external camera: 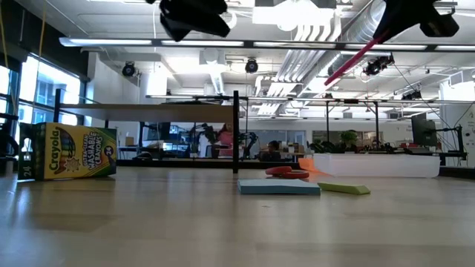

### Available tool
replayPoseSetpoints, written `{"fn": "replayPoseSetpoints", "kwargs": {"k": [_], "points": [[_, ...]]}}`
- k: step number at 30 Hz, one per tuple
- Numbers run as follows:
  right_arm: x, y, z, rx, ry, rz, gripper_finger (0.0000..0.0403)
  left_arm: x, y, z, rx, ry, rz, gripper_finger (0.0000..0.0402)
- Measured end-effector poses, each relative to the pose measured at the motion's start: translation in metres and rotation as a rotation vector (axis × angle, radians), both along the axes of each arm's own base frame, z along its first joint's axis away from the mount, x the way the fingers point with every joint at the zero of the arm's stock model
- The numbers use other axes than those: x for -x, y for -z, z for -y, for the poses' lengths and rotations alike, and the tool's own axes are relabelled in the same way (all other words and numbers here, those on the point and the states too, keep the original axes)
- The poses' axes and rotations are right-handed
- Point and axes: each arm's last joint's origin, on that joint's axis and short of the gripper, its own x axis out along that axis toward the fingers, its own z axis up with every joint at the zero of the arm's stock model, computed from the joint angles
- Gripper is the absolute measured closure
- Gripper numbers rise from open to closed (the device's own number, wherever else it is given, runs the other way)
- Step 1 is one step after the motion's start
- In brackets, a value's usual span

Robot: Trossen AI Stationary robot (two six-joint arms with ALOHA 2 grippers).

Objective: Pack school essentials
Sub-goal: Put the pink pen into the orange supply box

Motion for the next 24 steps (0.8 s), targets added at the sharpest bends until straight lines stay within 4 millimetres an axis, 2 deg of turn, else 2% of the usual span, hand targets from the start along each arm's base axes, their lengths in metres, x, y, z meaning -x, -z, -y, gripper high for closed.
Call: {"fn": "replayPoseSetpoints", "kwargs": {"k": [5,13,20,24], "points": [[0.014,-0.003,0.008,0.031,0.031,0.005,0.0381,0.025,0.005,-0.008,0.052,-0.038,0.058,0.0237],[0.043,0.003,0.017,0.054,0.116,-0.045,0.0381,0.047,0.025,-0.027,0.128,-0.137,0.117,0.0237],[0.045,0.048,0.022,-0.029,0.213,-0.045,0.0382,0.045,0.023,-0.048,0.182,-0.165,0.197,0.0237],[0.03,0.077,0.024,-0.07,0.242,0.049,0.0382,0.041,0.016,-0.063,0.205,-0.156,0.266,0.0237]]}}
